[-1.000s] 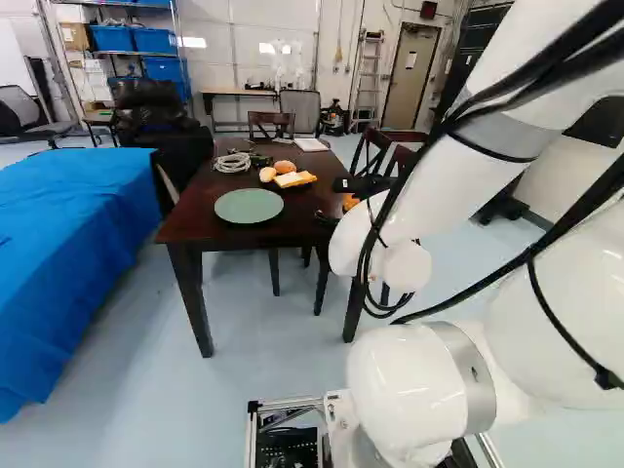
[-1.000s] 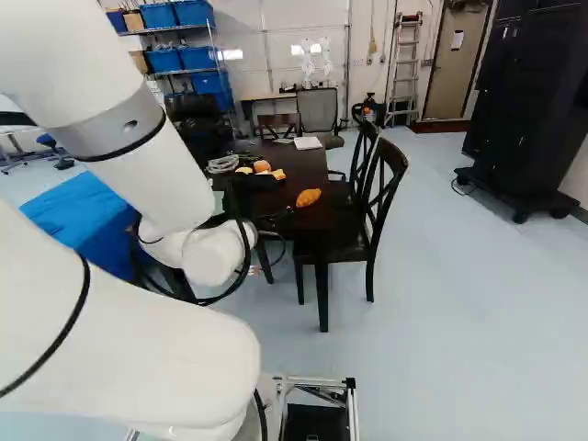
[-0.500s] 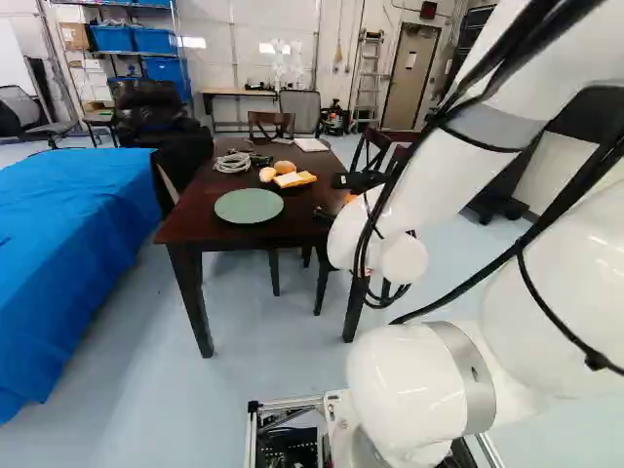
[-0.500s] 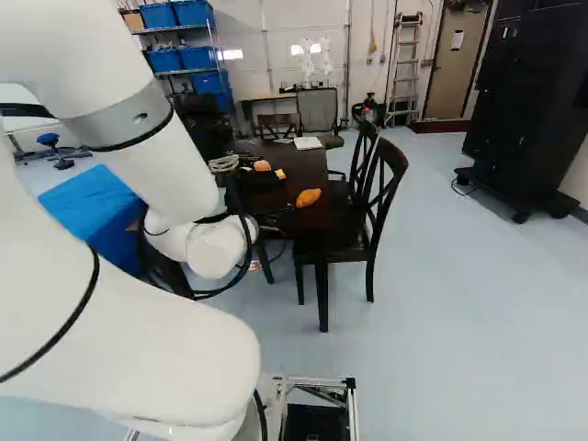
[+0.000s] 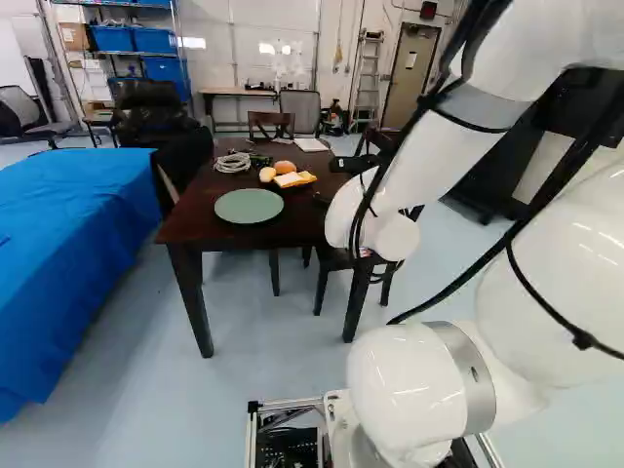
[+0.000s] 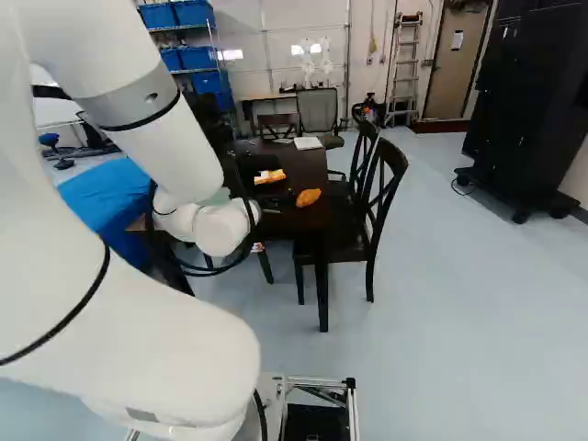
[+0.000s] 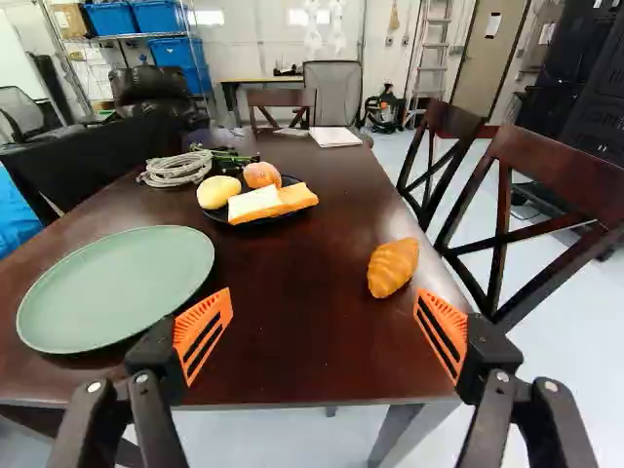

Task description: Move the croissant to the empty plate

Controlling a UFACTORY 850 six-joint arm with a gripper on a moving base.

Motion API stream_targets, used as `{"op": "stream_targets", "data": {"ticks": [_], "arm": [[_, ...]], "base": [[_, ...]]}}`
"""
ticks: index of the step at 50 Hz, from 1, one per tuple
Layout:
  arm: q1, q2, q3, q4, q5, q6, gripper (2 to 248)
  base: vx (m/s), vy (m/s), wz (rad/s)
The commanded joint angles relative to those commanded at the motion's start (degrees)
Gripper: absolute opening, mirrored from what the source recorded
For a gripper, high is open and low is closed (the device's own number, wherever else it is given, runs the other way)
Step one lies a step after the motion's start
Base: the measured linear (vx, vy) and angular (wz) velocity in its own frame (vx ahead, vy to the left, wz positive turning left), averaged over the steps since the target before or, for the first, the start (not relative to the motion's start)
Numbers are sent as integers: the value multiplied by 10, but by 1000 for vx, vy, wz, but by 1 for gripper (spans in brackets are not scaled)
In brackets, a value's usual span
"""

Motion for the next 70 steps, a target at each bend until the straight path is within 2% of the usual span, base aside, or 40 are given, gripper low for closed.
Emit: {"op": "stream_targets", "data": {"ticks": [17,25,47,70], "arm": [[-1,-28,-51,5,-36,0,247],[-1,-30,-64,11,-59,0,247],[-4,-62,-126,29,-139,0,247],[-33,-86,-181,44,-213,0,247]], "base": [[0,0,0],[0,0,0],[0,0,0],[0,0,0]]}}
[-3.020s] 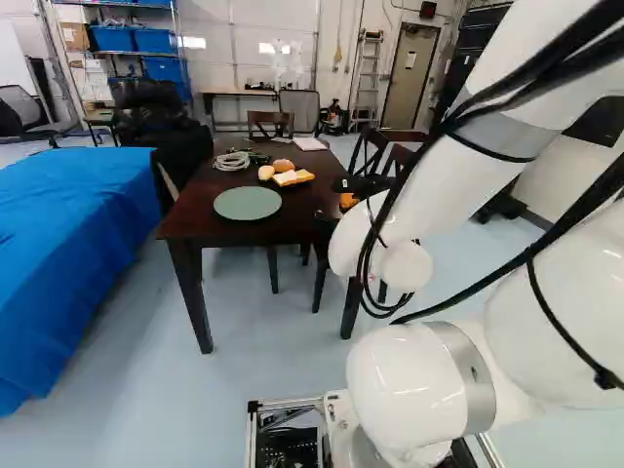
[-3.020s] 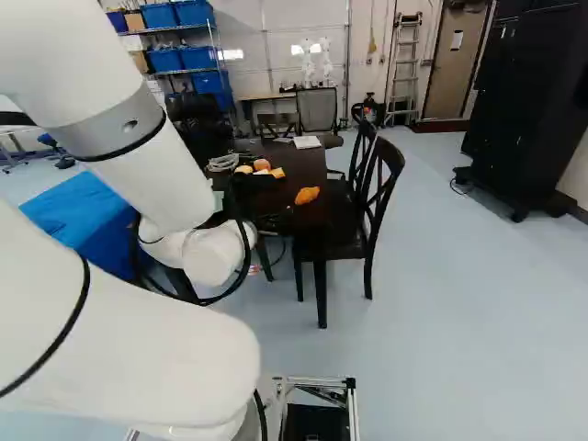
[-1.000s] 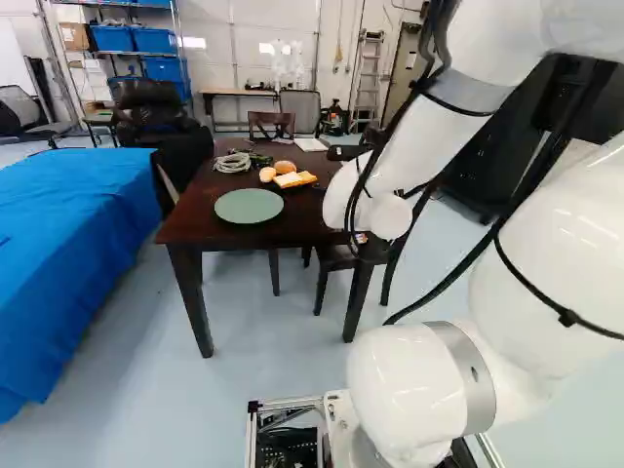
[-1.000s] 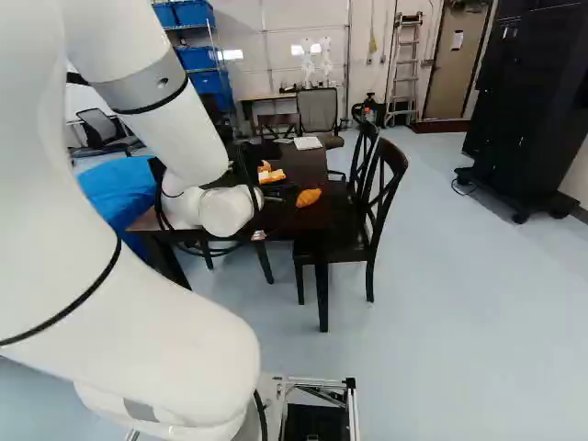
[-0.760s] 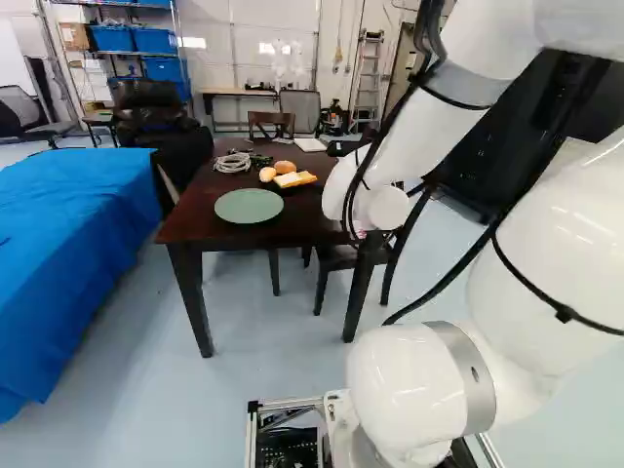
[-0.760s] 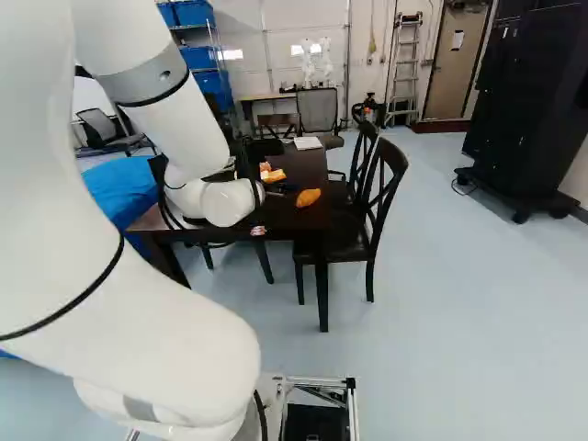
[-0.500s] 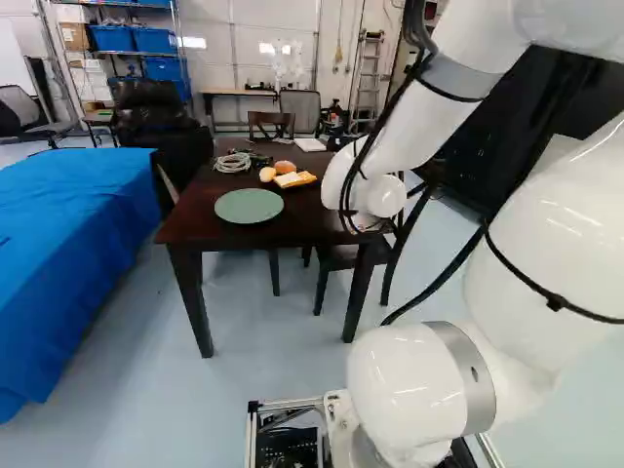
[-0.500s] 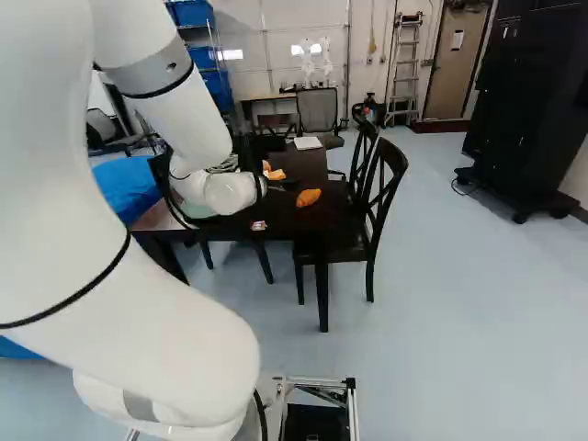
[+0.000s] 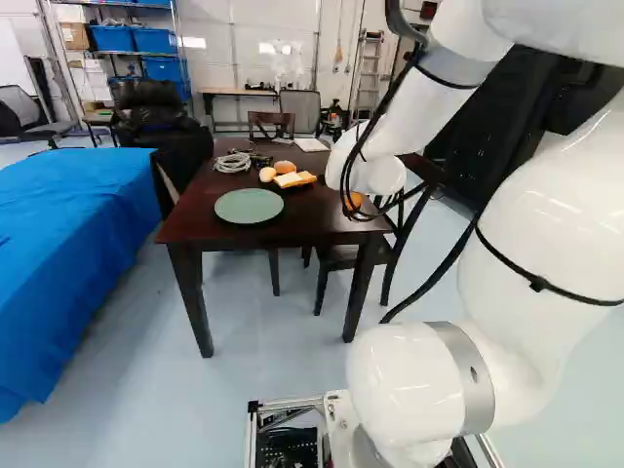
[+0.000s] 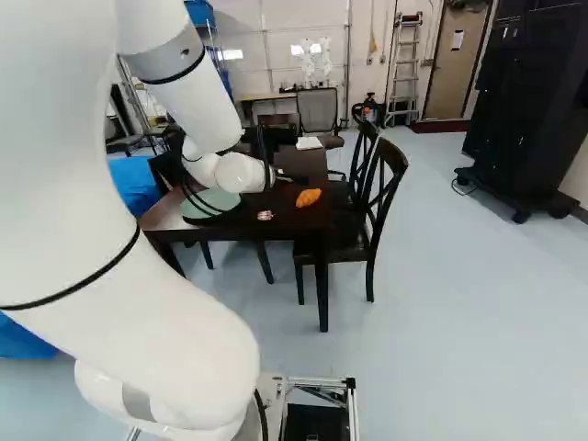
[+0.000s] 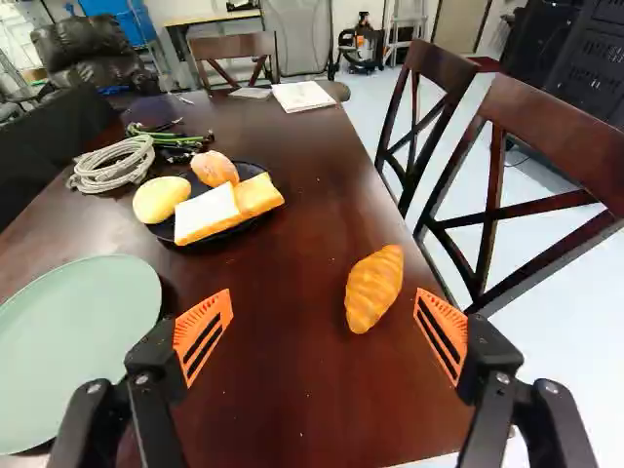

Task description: Move the croissant to the empty plate

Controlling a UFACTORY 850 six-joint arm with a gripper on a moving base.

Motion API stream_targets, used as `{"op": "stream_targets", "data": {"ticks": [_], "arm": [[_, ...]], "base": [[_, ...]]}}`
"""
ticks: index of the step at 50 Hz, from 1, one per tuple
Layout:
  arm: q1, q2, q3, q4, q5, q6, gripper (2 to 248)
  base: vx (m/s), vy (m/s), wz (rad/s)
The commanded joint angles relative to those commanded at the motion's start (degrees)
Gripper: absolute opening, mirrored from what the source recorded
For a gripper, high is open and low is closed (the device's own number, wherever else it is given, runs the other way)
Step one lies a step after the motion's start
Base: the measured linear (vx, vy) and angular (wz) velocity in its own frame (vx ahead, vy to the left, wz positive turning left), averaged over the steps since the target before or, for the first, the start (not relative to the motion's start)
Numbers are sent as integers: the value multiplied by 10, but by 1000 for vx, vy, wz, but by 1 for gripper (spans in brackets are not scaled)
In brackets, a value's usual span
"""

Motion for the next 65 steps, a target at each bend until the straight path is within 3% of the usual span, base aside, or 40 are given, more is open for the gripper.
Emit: {"op": "stream_targets", "data": {"ticks": [23,48,65], "arm": [[-25,-30,-63,1,-76,0,247],[-27,-60,-128,5,-163,0,247],[-40,-80,-174,22,-210,0,247]], "base": [[0,0,0],[0,0,0],[0,0,0]]}}
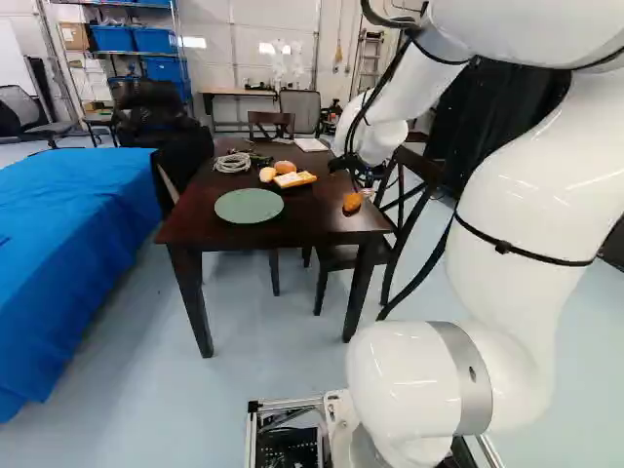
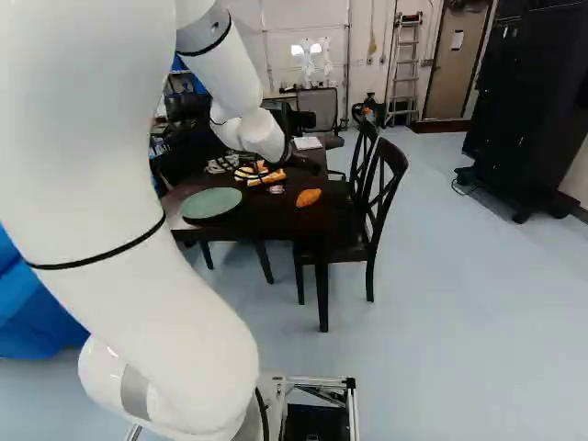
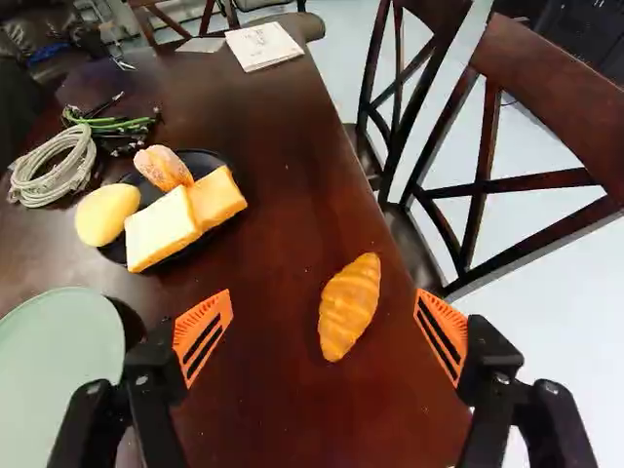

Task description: Move the croissant to the empty plate

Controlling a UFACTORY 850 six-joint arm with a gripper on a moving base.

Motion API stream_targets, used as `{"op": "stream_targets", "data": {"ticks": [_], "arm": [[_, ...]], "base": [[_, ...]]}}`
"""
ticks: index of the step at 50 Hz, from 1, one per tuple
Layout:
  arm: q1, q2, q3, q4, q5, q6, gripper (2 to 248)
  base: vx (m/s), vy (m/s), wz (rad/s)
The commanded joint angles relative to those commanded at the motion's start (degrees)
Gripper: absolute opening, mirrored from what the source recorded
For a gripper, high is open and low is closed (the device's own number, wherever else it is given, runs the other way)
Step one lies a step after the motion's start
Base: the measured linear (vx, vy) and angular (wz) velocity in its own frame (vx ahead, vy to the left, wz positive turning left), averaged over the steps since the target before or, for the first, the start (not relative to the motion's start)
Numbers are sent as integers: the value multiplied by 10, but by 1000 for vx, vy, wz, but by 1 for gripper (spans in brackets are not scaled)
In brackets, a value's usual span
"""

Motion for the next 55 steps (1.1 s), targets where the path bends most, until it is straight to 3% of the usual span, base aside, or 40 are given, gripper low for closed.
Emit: {"op": "stream_targets", "data": {"ticks": [27,55], "arm": [[-27,-37,-72,3,-84,0,247],[-22,-100,-146,3,-196,0,247]], "base": [[0,0,0],[0,0,0]]}}
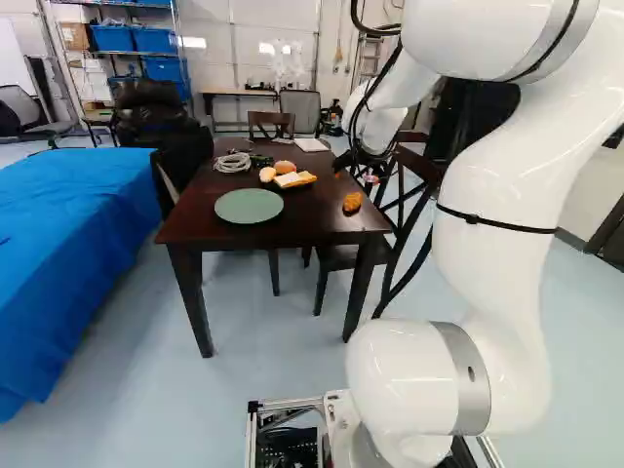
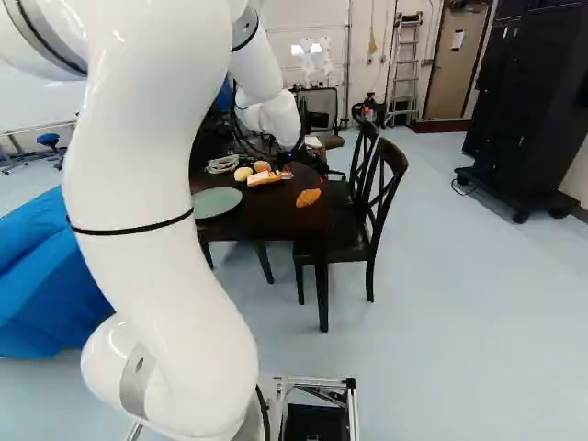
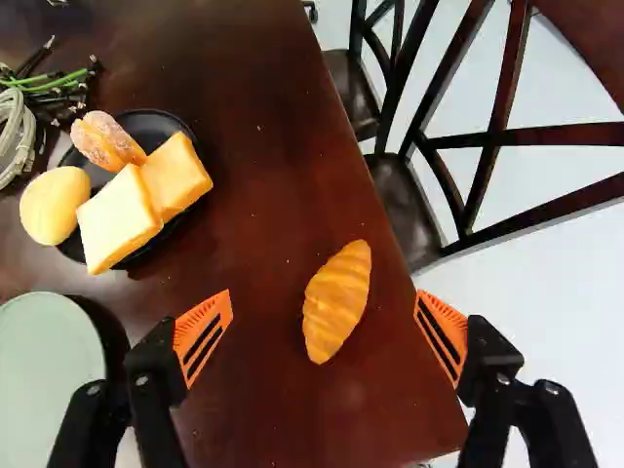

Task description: Move the croissant to the empty plate

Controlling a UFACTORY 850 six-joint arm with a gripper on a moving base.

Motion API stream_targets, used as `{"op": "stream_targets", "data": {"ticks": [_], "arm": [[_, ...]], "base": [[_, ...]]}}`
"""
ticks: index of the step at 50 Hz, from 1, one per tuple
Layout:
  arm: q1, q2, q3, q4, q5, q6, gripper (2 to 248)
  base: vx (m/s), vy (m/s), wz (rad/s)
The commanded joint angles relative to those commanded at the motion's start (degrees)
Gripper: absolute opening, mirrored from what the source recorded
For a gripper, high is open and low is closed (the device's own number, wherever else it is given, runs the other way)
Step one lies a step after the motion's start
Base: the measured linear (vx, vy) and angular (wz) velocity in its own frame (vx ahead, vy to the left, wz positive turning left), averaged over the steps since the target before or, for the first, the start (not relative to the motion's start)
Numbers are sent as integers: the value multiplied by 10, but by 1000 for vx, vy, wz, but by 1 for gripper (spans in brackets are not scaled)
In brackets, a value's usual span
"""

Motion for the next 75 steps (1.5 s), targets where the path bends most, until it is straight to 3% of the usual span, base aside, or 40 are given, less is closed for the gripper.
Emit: {"op": "stream_targets", "data": {"ticks": [8,30,54,75], "arm": [[2,-15,-18,0,-32,23,247],[2,-46,-57,0,-116,151,247],[-4,-70,-87,-20,-124,295,247],[-4,-77,-96,-28,-141,295,247]], "base": [[0,0,0],[0,0,0],[0,0,0],[0,0,0]]}}
